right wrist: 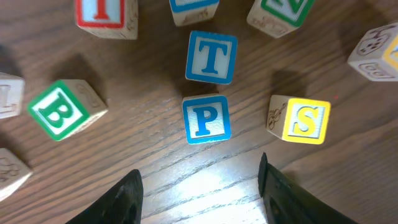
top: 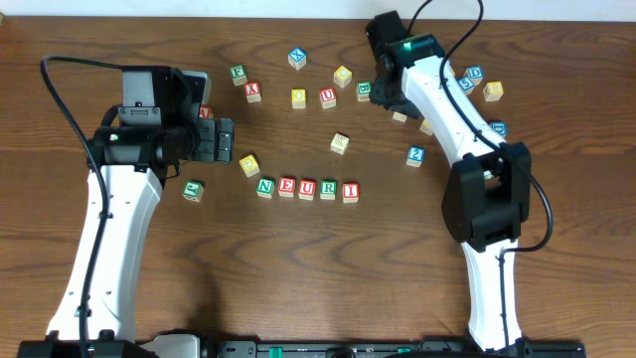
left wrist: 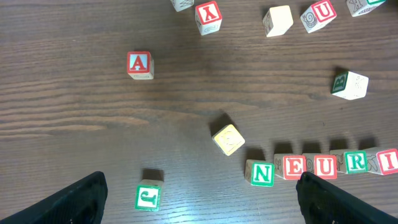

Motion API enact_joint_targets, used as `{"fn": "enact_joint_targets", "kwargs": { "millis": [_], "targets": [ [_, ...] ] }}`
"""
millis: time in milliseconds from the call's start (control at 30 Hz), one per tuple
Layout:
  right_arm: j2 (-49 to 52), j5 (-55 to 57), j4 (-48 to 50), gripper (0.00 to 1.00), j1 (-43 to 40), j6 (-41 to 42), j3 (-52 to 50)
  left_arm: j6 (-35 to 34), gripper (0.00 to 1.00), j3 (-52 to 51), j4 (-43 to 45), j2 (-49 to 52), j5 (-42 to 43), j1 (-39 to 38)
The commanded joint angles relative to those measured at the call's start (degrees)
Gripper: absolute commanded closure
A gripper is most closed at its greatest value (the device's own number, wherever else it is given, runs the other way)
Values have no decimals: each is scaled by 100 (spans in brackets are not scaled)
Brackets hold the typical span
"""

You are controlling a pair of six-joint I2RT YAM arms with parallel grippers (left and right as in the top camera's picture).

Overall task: Spell out NEURIPS
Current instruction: 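Raise the right arm and move its gripper over the blue P block, then lower the right gripper around the blue P block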

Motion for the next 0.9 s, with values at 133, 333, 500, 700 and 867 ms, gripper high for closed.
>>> {"fn": "enact_joint_targets", "kwargs": {
  "millis": [133,333,500,700,867],
  "targets": [
    [350,-181,70,45,-177,11,96,15,4,118,0,-11,9,20],
    [387,-289,225,45,-297,-157,96,15,4,118,0,-11,9,22],
    [387,-286,302,45,-319,-310,96,15,4,118,0,-9,7,22],
    [389,-291,422,45,-306,-505,96,15,4,118,0,-9,9,22],
    [391,-306,433,45,-273,-597,96,15,4,118,0,-11,7,22]
  ]
}}
